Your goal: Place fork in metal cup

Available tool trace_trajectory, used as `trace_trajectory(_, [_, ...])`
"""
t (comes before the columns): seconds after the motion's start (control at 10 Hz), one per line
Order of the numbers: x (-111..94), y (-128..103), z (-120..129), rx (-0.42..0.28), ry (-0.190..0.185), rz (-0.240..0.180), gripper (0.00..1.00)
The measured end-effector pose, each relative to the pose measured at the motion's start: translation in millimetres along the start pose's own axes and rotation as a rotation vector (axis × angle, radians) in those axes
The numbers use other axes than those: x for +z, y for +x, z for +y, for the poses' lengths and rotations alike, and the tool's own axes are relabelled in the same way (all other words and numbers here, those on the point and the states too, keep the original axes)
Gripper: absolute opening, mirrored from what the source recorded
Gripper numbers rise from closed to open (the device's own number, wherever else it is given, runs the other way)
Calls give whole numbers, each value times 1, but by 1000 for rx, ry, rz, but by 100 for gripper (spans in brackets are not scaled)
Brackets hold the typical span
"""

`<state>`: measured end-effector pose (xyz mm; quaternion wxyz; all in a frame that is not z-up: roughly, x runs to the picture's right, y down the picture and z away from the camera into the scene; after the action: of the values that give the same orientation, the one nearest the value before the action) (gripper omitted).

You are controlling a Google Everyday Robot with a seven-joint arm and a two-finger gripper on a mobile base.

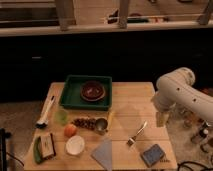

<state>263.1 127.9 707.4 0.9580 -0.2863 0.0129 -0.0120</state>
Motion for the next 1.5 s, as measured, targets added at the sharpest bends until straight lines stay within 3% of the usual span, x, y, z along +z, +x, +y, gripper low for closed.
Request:
trace_trajectory(0.3, [8, -14, 3, -37, -1, -4, 80])
trace_trajectory(0.5, [26, -29, 10, -72, -6, -17, 80])
trace_trajectory(1.0, [54, -42, 22, -135, -11, -56, 80])
trace_trajectory(1.5, [84, -55, 29, -163, -42, -87, 80])
